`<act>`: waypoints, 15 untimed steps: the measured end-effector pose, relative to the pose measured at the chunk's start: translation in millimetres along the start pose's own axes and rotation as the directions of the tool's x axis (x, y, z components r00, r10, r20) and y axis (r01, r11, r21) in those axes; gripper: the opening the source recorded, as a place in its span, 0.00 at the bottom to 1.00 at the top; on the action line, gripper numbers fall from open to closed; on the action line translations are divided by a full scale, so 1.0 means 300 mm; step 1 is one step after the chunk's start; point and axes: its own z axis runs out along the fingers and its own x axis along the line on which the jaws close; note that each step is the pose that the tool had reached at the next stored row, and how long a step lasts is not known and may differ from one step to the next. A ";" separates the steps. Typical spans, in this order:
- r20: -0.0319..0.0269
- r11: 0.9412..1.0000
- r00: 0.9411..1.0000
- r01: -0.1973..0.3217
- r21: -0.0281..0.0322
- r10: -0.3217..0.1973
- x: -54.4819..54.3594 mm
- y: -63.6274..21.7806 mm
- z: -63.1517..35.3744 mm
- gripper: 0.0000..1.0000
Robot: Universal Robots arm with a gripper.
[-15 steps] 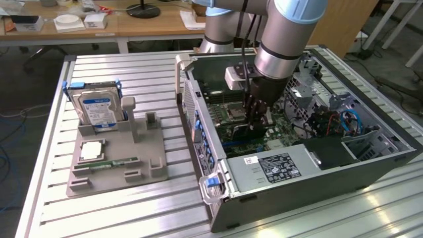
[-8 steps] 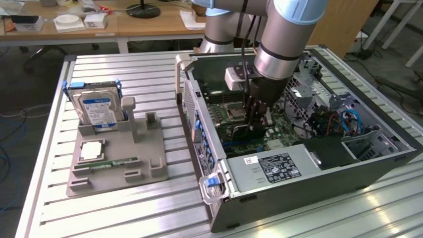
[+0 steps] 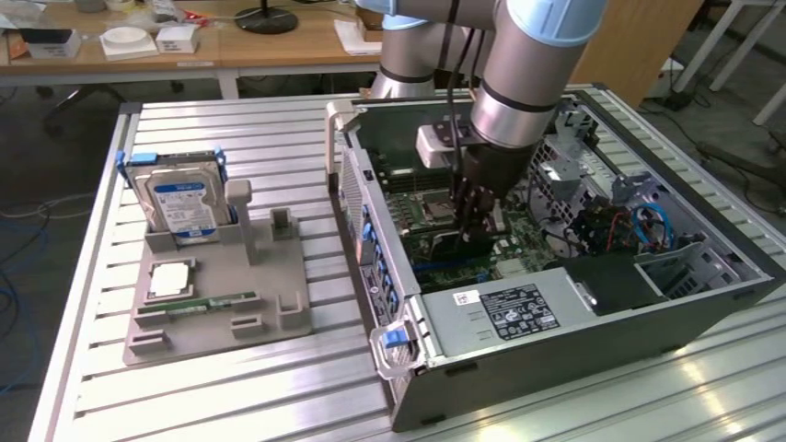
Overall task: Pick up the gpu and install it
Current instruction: 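Insert the gpu into the slot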
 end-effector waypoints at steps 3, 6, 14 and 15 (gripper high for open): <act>0.000 1.000 1.000 0.000 0.003 0.000 -0.001 0.002 -0.003 0.26; 0.000 1.000 1.000 0.000 0.003 0.000 -0.001 0.001 -0.002 0.26; 0.000 1.000 1.000 0.000 0.003 0.000 -0.001 0.002 0.012 0.26; 0.000 1.000 1.000 0.000 0.003 0.000 -0.001 0.001 0.015 0.26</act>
